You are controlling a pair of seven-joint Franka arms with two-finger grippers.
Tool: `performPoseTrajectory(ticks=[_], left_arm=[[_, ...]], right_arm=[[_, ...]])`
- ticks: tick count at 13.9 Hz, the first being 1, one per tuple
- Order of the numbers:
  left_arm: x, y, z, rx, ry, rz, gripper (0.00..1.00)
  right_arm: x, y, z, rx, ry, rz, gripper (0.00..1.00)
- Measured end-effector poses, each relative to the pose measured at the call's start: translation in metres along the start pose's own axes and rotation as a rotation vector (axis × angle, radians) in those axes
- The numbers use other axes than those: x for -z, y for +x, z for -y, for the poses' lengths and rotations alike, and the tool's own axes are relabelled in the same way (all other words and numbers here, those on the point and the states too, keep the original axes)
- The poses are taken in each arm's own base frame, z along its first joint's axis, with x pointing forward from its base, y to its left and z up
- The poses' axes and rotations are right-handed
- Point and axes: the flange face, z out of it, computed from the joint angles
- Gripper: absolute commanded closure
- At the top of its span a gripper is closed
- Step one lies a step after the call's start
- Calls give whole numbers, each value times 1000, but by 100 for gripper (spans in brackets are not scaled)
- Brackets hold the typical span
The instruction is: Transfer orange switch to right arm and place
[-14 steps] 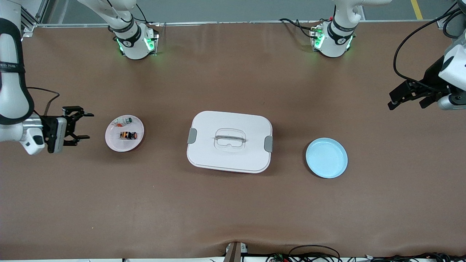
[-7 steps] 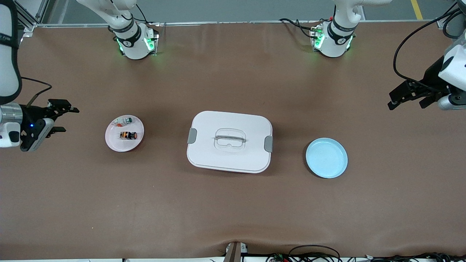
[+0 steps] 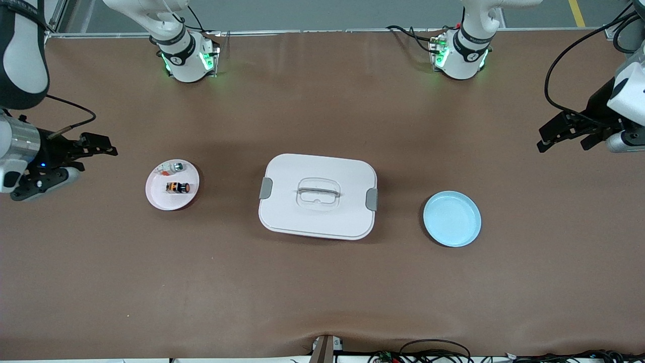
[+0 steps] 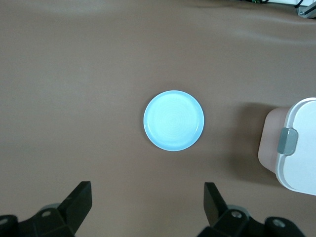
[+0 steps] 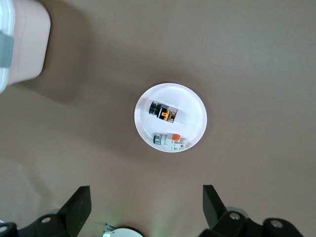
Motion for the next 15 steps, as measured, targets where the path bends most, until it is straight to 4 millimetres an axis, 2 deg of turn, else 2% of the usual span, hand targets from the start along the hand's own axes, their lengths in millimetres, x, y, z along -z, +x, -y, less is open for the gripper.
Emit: performPoseTrajectory(ticks=[4, 8, 13, 15], left_arm=[[0, 0, -2, -5, 0, 1, 0], [0, -1, -3, -5, 0, 1, 0], [3, -1, -3, -61, 0, 8, 0], [5, -2, -1, -75, 1, 13, 0]], right_arm=[[31, -6, -5, -153, -45, -34, 0], [60, -13, 0, -329, -66, -62, 0], [105, -19, 12, -340, -86, -163, 0], [114, -21, 15, -343, -89, -179, 0]])
